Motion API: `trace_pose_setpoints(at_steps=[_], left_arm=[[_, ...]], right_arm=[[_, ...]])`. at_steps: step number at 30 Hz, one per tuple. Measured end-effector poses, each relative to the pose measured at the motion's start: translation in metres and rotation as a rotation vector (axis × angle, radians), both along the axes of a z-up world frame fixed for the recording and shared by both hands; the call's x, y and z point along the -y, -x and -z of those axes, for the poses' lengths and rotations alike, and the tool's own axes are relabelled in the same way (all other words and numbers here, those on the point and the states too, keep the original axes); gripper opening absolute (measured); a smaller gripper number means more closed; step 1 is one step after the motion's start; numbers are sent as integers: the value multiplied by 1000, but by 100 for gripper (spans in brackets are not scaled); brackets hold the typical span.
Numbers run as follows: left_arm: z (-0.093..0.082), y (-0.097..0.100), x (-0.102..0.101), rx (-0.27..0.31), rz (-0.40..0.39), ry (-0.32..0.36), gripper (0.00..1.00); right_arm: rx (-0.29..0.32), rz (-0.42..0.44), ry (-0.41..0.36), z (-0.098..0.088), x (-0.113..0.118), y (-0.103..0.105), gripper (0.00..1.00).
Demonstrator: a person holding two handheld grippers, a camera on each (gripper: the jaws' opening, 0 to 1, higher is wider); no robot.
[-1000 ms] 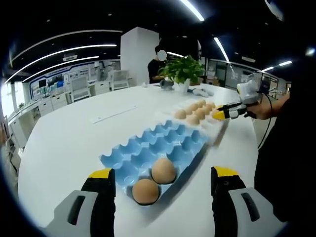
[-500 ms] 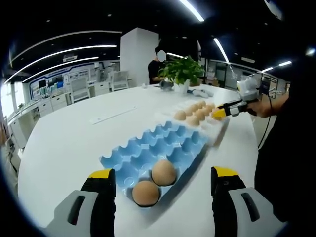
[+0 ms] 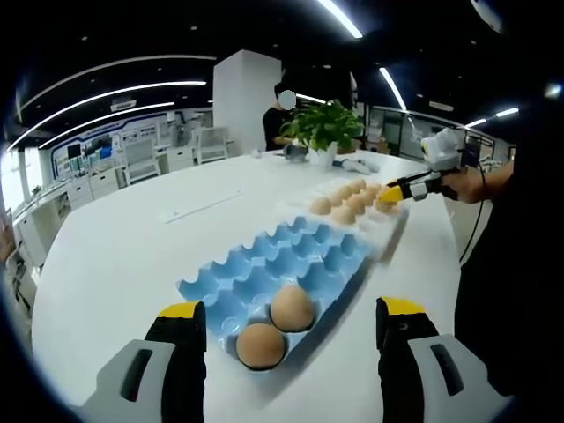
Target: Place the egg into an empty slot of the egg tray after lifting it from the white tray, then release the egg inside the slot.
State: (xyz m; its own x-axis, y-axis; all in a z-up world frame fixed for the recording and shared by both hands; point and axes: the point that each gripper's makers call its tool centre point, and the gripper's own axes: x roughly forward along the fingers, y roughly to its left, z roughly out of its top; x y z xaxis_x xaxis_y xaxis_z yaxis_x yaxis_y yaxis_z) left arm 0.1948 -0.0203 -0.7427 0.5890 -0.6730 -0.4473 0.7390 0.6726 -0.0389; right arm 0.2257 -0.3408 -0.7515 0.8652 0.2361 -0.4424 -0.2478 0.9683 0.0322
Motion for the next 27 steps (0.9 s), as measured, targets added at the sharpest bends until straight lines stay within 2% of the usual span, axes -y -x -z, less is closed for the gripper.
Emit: trace_pose_setpoints(at_steps=[17,24,27], left_arm=[[3,1,-1,-6,5,-10,79],[3,2,-3,-7,3,-10,79],[3,2,-4,-7,0,-10,79]], right_arm=[[10,-93,-60,-13,-45,-3,24],[11,-172,-88,-17,-76,-5,24],[13,-222,-96,-19,-96,-5,24]])
